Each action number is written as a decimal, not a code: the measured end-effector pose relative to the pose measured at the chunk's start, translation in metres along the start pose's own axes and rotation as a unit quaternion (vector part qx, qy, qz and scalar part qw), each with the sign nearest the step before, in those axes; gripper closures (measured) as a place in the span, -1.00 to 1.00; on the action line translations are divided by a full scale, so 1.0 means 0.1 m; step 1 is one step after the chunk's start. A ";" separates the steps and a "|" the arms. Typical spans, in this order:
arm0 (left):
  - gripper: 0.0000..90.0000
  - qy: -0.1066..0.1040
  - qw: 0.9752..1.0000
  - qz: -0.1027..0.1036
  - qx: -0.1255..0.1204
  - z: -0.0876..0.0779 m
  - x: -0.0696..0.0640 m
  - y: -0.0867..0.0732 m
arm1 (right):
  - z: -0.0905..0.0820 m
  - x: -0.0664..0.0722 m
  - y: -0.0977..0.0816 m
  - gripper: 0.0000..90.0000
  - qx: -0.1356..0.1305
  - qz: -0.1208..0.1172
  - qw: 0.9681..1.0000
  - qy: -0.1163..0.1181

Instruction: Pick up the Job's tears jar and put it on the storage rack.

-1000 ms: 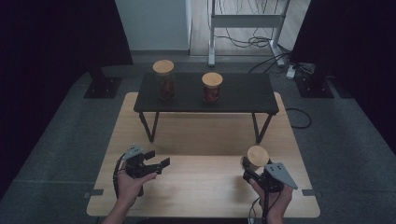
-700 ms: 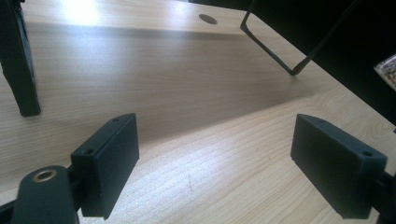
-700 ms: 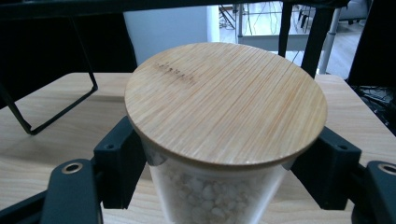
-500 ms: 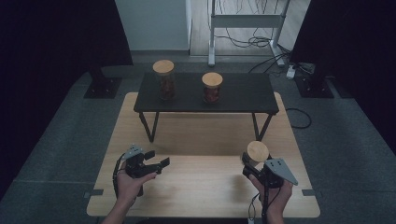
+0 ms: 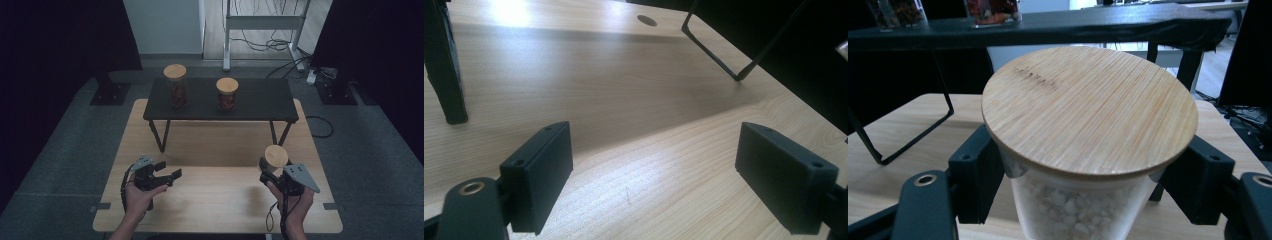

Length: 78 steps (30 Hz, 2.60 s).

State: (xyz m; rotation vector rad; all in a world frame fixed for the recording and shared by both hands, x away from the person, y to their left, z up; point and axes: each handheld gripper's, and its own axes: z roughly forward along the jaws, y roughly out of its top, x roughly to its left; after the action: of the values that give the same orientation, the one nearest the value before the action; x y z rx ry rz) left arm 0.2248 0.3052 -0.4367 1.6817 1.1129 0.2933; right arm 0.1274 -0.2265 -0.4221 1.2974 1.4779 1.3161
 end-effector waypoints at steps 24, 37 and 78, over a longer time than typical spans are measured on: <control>-0.66 -0.001 1.000 -0.004 0.004 0.02 0.02 -0.01 | 0.12 -0.04 0.19 -0.44 -0.015 0.000 1.000 -0.004; -0.66 -0.001 1.000 -0.003 0.003 0.01 0.02 -0.01 | 0.23 -0.04 0.35 -0.44 -0.030 -0.005 1.000 -0.009; -0.66 0.004 1.000 -0.008 0.000 0.00 0.07 -0.01 | 0.72 0.01 0.81 -0.44 -0.069 -0.008 0.997 -0.014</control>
State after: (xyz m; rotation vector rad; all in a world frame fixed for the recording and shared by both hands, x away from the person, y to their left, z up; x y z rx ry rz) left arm 0.2283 0.3108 -0.4394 1.6724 1.1316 0.2896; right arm 0.2119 -0.2144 -0.3563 1.2077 1.3512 1.3580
